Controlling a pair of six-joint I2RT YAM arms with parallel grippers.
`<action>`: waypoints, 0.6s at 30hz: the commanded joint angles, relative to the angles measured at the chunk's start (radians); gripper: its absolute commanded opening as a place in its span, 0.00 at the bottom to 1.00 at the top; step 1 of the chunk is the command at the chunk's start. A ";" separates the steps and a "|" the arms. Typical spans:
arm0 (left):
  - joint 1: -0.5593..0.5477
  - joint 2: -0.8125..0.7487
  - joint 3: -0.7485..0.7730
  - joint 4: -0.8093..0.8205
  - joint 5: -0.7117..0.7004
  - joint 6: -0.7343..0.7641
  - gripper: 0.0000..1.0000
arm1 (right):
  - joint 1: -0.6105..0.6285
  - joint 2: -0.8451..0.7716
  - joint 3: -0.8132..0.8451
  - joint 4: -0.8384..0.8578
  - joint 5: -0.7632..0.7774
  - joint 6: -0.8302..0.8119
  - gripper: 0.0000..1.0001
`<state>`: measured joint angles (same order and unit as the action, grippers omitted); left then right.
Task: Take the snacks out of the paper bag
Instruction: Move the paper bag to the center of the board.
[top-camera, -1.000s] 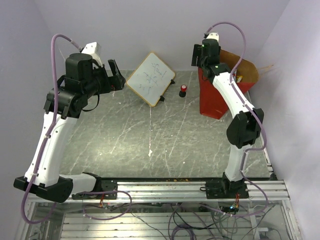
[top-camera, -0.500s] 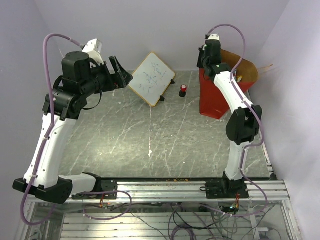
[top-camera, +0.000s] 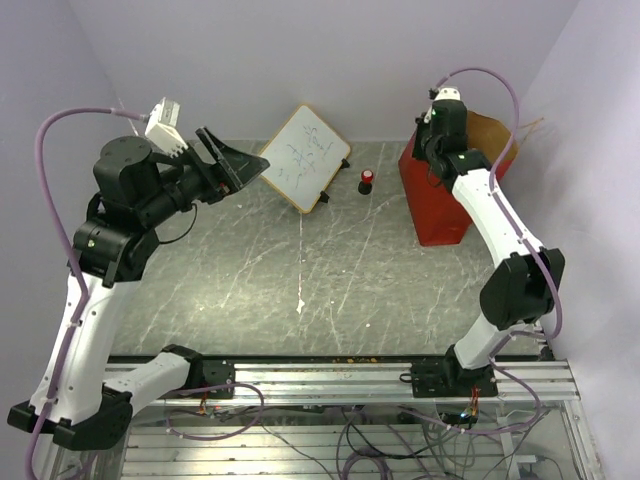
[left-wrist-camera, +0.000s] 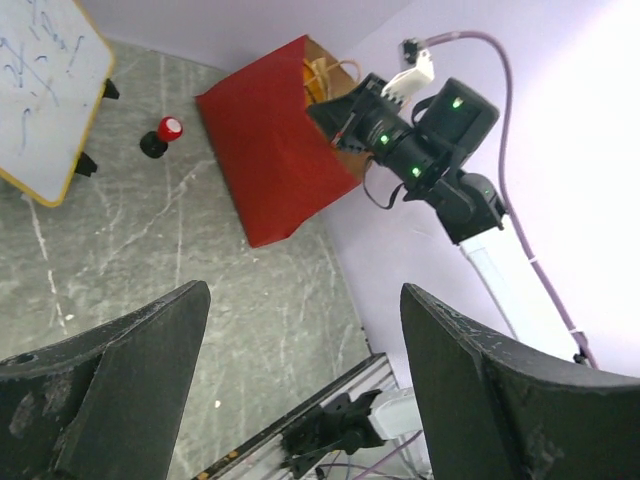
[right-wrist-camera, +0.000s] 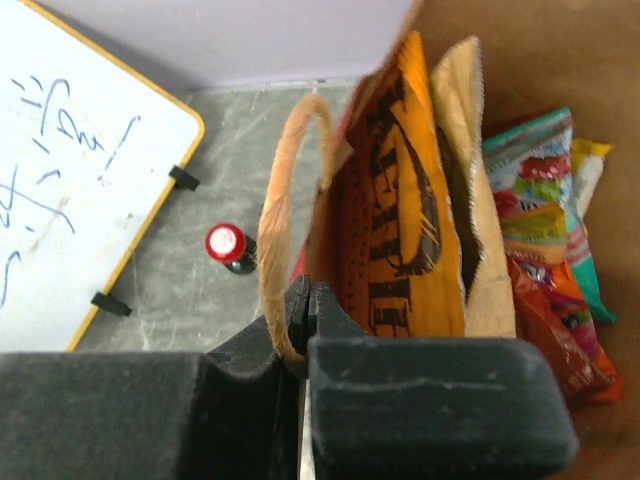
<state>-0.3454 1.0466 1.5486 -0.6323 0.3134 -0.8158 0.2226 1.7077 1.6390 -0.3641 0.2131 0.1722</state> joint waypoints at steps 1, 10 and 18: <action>-0.009 -0.032 -0.003 0.045 0.031 -0.065 0.88 | -0.003 -0.106 -0.067 -0.068 0.018 -0.011 0.00; -0.009 -0.058 -0.062 0.145 0.084 -0.160 0.88 | -0.002 -0.326 -0.197 -0.192 -0.079 0.027 0.00; -0.009 -0.114 -0.141 0.162 0.114 -0.222 0.88 | 0.001 -0.486 -0.303 -0.308 -0.148 0.030 0.00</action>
<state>-0.3454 0.9760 1.4334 -0.5209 0.3828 -0.9928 0.2218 1.3106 1.3628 -0.6273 0.1509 0.1833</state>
